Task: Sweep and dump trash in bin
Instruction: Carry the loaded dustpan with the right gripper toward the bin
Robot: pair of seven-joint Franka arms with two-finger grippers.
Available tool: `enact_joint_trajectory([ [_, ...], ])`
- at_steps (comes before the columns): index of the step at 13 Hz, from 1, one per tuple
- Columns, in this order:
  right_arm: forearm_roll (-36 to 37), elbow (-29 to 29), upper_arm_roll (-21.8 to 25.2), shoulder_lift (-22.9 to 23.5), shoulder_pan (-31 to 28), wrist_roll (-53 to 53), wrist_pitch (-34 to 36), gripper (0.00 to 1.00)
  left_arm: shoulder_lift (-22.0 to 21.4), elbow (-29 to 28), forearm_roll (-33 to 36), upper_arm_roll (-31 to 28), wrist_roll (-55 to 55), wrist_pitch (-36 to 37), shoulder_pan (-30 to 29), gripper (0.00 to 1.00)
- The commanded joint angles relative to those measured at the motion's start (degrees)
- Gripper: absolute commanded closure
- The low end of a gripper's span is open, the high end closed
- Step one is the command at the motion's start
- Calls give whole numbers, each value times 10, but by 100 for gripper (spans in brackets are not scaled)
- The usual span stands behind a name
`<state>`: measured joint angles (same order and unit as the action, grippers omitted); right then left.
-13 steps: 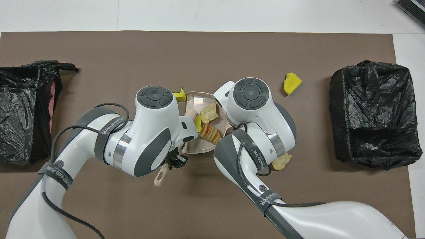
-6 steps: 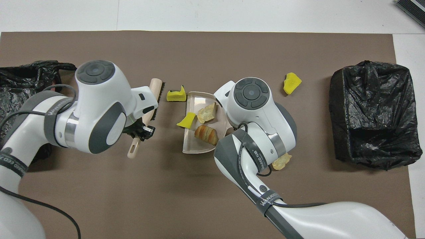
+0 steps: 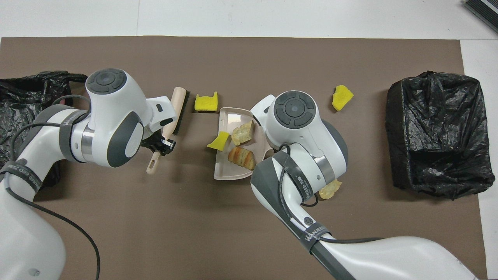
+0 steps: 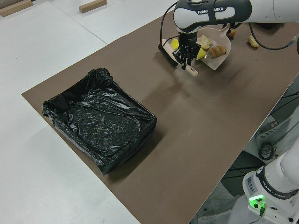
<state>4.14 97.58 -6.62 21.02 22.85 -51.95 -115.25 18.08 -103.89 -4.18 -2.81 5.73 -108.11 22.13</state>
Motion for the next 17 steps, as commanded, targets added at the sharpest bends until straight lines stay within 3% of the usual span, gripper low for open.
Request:
enact_joint_trajectory([
  [1,-7,14,-3,-16,-6,1,6,100,-9,-3,-4,-4,3,-2,21,100],
  [9,-7,17,-3,-18,-6,0,6,100,-63,-16,4,-5,7,202,63,100],
  [12,-7,18,-3,-19,-6,-1,6,100,-62,-5,33,-8,7,188,55,100],
  [14,-7,18,-3,-20,-11,-6,5,100,-59,-16,36,-10,3,104,35,100],
  [17,-10,18,-5,-26,-32,-32,-6,100,-54,-3,30,-11,-12,93,0,100],
])
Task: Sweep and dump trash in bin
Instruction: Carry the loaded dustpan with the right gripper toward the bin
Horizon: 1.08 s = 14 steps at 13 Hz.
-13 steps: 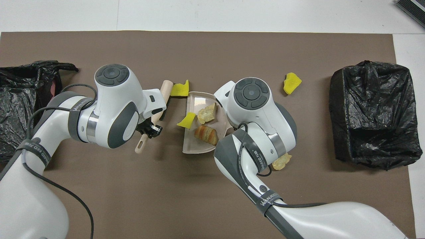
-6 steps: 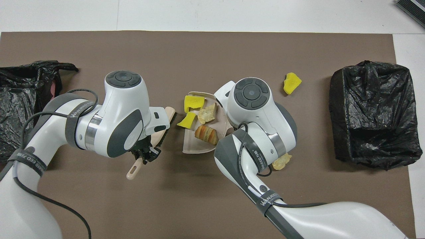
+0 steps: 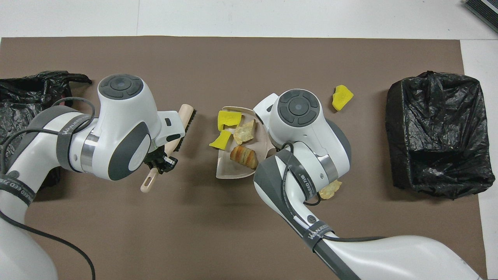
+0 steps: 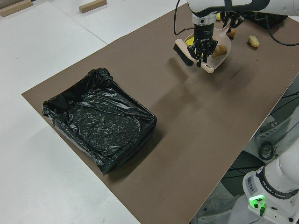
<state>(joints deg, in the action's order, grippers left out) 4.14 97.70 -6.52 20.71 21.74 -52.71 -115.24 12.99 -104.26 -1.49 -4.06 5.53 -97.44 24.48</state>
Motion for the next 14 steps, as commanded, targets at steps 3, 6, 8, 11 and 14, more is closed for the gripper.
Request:
enact_joint_trajectory([
  [3,-51,22,-6,-51,-52,-72,-11,100,-15,-11,3,3,-127,-11,-34,100],
  [6,-70,71,-6,-116,-97,-100,-10,100,-65,-97,-31,8,-212,-43,6,100],
  [8,-87,75,-5,-145,-134,-135,9,100,-122,-200,-40,9,-251,-119,60,100],
  [11,-109,74,-5,-177,-209,-207,49,100,-159,-274,-80,9,-282,-172,129,100],
  [14,-124,70,-5,-192,-290,-282,72,100,-165,-282,-100,9,-358,-173,185,100],
])
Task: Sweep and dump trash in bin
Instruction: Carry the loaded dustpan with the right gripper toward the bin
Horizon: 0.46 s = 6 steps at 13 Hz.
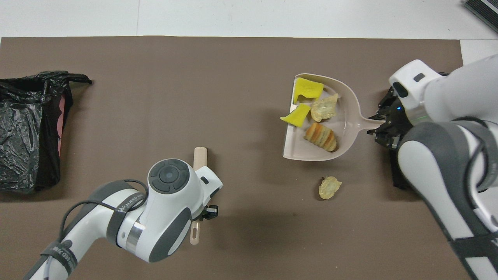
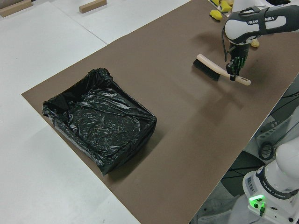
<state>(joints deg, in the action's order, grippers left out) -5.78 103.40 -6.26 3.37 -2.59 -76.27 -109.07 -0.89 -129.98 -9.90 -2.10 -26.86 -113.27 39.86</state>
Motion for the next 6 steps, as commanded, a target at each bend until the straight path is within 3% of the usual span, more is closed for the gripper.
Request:
enact_joint_trajectory([
  [1,-30,9,-6,-21,-74,-75,17,100,-33,-37,-25,-11,-48,-15,36,100],
  [3,-49,4,-4,-21,-137,-125,26,100,-40,-56,-35,-11,-81,-18,52,100],
  [4,-51,0,-2,-21,-163,-142,30,100,-40,-56,-35,-12,-83,-16,54,94],
  [5,-50,-2,-1,-21,-191,-164,30,100,-38,-52,-35,-12,-77,-15,50,55],
  [6,-49,-6,1,-21,-212,-180,30,100,-32,-39,-35,-15,-76,-9,47,1],
])
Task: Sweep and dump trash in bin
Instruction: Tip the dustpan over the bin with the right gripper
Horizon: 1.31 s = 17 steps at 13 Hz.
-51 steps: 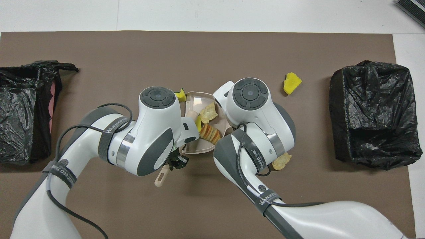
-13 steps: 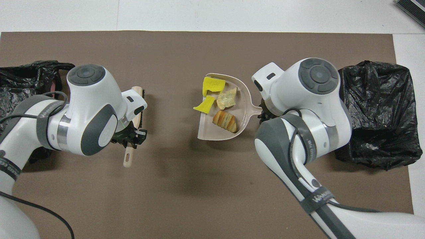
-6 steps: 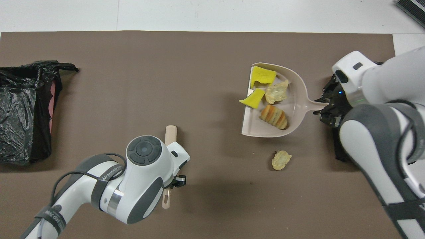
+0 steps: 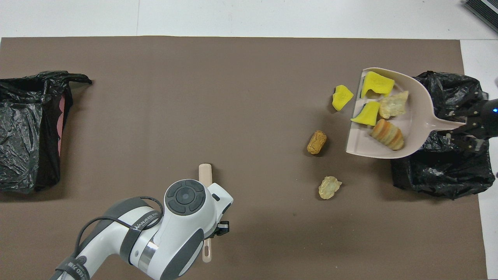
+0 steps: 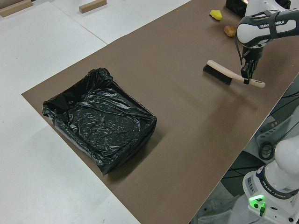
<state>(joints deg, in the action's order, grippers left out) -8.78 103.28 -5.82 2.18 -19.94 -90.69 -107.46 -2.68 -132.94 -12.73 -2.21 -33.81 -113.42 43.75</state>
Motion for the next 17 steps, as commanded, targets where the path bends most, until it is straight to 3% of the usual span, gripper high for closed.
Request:
enact_joint_trajectory([
  [1,-13,-9,-3,-9,-64,-44,14,100,-6,12,-5,-17,-4,-5,-7,0],
  [5,2,-12,23,-13,-116,-142,8,100,17,87,12,-17,90,-7,-124,0],
  [9,89,-11,47,-18,-117,-143,1,100,39,196,39,-17,230,45,-233,0],
  [14,217,-4,43,-17,-102,-64,-24,100,40,298,70,-18,378,136,-355,0],
  [17,311,-4,44,-9,-46,18,-35,100,36,327,72,-19,436,179,-412,0],
])
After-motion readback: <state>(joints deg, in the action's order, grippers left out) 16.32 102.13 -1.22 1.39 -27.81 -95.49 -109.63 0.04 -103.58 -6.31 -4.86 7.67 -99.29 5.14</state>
